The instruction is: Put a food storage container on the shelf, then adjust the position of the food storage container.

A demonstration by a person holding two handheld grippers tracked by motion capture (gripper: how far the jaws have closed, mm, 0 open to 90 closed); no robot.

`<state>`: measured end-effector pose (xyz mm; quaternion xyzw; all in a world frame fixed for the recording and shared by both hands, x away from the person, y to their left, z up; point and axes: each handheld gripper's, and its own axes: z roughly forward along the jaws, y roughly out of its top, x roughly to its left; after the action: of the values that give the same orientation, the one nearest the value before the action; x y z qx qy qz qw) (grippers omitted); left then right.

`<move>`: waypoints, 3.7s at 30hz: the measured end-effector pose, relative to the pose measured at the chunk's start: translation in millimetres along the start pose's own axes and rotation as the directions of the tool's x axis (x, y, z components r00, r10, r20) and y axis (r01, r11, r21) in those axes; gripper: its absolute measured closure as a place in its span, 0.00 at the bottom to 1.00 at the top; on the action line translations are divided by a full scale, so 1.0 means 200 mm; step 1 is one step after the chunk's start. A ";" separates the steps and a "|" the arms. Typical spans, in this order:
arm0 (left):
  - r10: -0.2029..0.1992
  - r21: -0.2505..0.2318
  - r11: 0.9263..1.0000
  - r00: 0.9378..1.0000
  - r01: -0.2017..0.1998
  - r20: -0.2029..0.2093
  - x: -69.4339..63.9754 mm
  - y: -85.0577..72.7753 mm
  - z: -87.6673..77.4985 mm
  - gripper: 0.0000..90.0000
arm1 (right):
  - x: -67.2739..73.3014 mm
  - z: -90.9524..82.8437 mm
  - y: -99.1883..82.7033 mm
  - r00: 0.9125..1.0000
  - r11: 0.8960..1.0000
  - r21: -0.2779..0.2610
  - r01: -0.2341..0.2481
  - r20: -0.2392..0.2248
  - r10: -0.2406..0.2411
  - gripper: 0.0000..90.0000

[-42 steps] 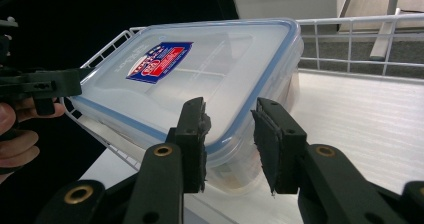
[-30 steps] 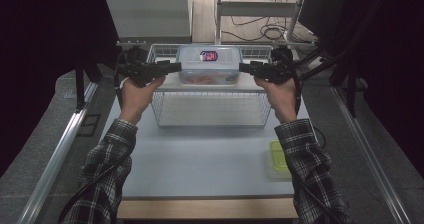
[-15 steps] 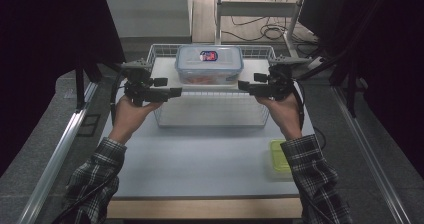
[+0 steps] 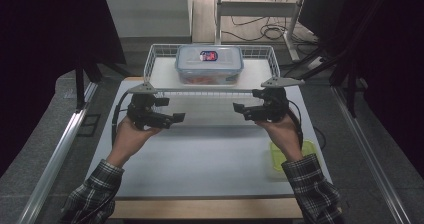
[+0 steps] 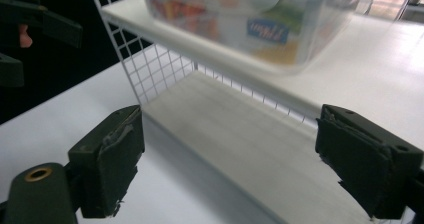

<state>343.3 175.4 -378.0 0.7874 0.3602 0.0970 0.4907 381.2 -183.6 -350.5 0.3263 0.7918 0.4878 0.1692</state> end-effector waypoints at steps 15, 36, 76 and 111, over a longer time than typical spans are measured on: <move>0.006 0.003 1.000 0.999 -0.006 -0.036 -0.09 -0.27 -0.01 0.06 | 0.11 -0.02 -0.24 0.999 0.999 0.017 0.027 -0.034 -0.027 0.07; 0.023 -0.007 1.000 0.997 -0.024 -0.078 -0.21 -0.53 -0.01 0.03 | 0.22 -0.05 -0.49 0.998 0.997 0.049 0.061 -0.037 -0.059 0.04; 0.069 0.089 0.995 0.983 -0.055 -0.168 -0.25 -0.86 0.07 0.02 | 0.12 -0.13 -0.77 0.990 0.988 0.151 -0.037 0.137 0.016 0.07; 0.050 0.081 0.996 0.985 -0.037 -0.163 -0.22 -0.87 0.07 0.02 | -0.49 -0.65 -1.02 0.819 0.942 0.144 -0.303 0.544 0.180 0.99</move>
<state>236.4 180.3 -522.4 0.8027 0.3859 0.1586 0.4261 304.9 -398.8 -474.9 0.5620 0.7172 0.3054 0.2766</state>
